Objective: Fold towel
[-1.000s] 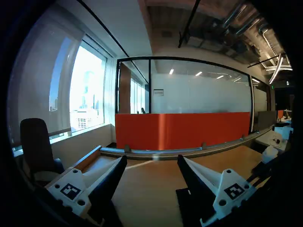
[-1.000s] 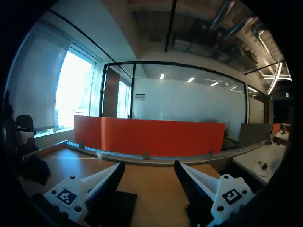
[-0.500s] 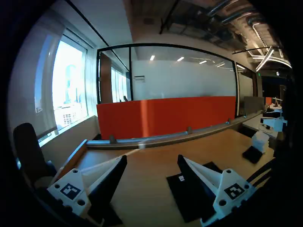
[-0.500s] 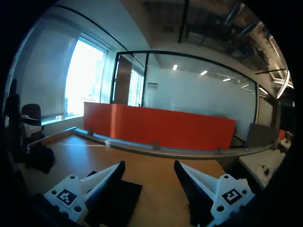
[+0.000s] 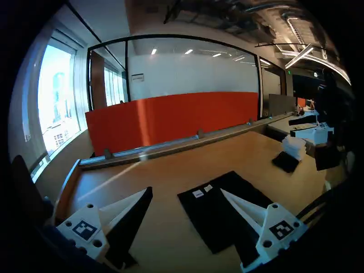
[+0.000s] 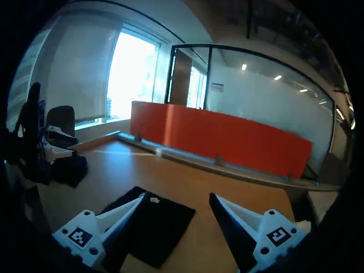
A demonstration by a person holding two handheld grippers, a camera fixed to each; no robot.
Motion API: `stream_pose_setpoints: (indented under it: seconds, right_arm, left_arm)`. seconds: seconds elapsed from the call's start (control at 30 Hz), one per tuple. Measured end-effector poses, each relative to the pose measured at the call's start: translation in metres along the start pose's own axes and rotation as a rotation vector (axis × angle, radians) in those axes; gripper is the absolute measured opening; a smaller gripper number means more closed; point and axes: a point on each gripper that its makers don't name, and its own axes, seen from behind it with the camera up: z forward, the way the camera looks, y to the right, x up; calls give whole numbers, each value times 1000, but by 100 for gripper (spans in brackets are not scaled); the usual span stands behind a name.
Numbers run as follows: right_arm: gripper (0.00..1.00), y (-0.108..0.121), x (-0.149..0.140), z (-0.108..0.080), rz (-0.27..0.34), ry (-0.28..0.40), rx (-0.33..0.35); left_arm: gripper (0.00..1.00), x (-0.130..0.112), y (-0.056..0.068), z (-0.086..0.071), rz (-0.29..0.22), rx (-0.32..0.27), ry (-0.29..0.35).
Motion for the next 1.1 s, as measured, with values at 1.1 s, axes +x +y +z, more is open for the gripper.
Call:
stream_pose_setpoints:
  seconds: [1.1]
  right_arm:
    - [100, -51, -212, 47, -19, -339, 164]
  left_arm:
    - [99, -197, 69, 58, 89, -178, -354]
